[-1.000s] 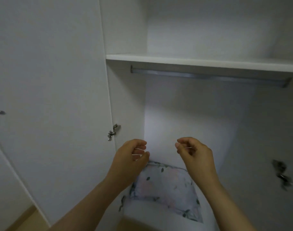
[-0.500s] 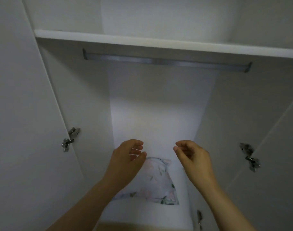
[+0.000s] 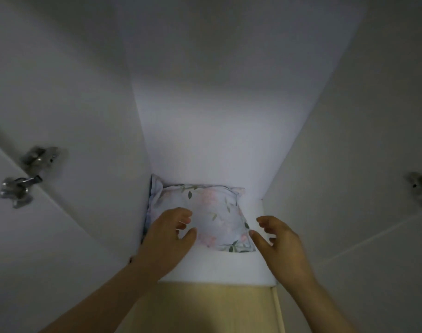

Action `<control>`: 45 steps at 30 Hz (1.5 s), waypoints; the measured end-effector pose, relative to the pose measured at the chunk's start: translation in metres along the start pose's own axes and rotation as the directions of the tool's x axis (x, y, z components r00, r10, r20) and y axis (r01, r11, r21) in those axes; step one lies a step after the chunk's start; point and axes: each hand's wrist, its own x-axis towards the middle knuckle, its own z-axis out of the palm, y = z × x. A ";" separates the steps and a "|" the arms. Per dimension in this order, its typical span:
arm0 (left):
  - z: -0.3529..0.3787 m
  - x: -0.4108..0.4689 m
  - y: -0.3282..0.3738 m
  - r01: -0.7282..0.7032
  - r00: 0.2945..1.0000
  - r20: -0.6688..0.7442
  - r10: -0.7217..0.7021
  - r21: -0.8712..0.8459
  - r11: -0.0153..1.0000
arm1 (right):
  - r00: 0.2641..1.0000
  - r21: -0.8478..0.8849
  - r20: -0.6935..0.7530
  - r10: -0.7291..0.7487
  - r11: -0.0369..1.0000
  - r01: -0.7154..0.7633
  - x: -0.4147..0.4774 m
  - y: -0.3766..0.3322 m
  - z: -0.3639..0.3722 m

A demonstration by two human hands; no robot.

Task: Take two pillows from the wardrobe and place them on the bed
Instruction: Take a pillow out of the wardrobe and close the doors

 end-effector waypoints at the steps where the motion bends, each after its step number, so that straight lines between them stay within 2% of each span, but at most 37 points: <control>1: 0.007 0.006 -0.009 -0.001 1.000 0.001 0.001 0.020 1.000 | 1.000 -0.022 0.014 0.005 1.000 -0.004 0.007 0.009 0.007; 8: 0.077 0.067 -0.075 0.059 0.997 0.035 -0.067 0.182 0.981 | 0.984 -0.184 0.178 0.008 0.983 0.025 0.081 0.080 0.058; 14: 0.152 0.097 -0.136 0.135 0.986 0.057 -0.154 0.254 0.958 | 0.934 -0.266 0.358 -0.017 0.957 0.119 0.138 0.149 0.104; 20: 0.201 0.120 -0.207 0.198 0.972 0.066 -0.226 0.293 0.936 | 0.884 -0.321 0.466 -0.018 0.928 0.188 0.172 0.205 0.168; 26: 0.243 0.168 -0.295 0.137 0.966 0.146 -0.212 0.406 0.903 | 0.878 -0.419 0.479 0.006 0.880 0.222 0.210 0.265 0.250; 28: 0.263 0.181 -0.338 0.129 0.966 0.153 -0.210 0.421 0.898 | 0.878 -0.431 0.479 0.019 0.876 0.216 0.221 0.294 0.288; 39: 0.320 0.233 -0.473 0.123 0.960 0.156 -0.232 0.508 0.853 | 0.879 -0.489 0.474 0.042 0.843 0.223 0.265 0.379 0.416; 45: 0.341 0.266 -0.535 0.038 0.965 0.171 -0.200 0.663 0.748 | 0.873 -0.499 0.487 -0.011 0.817 0.289 0.297 0.409 0.478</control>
